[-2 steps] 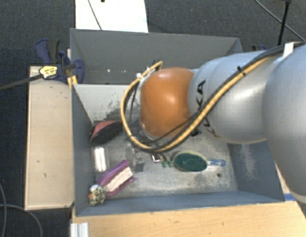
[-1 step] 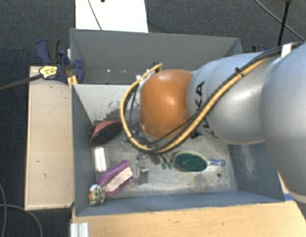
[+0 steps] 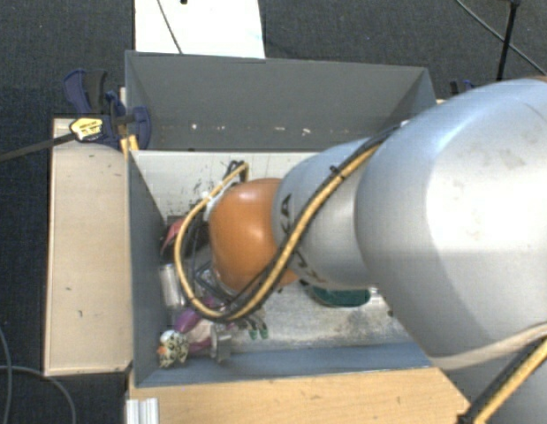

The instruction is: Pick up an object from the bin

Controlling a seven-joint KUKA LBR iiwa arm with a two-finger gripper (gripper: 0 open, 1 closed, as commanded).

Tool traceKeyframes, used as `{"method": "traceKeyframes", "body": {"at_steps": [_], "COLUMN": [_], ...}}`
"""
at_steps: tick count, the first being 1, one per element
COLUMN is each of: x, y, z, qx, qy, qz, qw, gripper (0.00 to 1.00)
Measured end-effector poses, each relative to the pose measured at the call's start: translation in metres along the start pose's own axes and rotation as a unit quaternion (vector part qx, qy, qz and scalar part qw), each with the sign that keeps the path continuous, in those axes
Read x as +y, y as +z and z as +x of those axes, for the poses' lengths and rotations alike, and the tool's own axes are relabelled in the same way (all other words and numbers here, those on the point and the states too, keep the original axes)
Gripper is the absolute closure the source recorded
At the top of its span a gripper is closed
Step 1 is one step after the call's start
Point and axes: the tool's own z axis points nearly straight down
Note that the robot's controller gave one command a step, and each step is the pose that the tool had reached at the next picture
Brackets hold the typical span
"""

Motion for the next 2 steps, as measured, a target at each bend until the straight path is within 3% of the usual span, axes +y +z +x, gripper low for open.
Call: {"method": "traceKeyframes", "body": {"at_steps": [1, 2], "x": [-0.001, 0.017], "y": [-0.003, -0.136], "z": [-0.001, -0.034], "qx": [-0.0006, -0.0052], "qy": [0.003, 0.012], "qz": [0.000, -0.001], "qw": [1.0000, 0.9999], "gripper": [1.00, 1.00]}}
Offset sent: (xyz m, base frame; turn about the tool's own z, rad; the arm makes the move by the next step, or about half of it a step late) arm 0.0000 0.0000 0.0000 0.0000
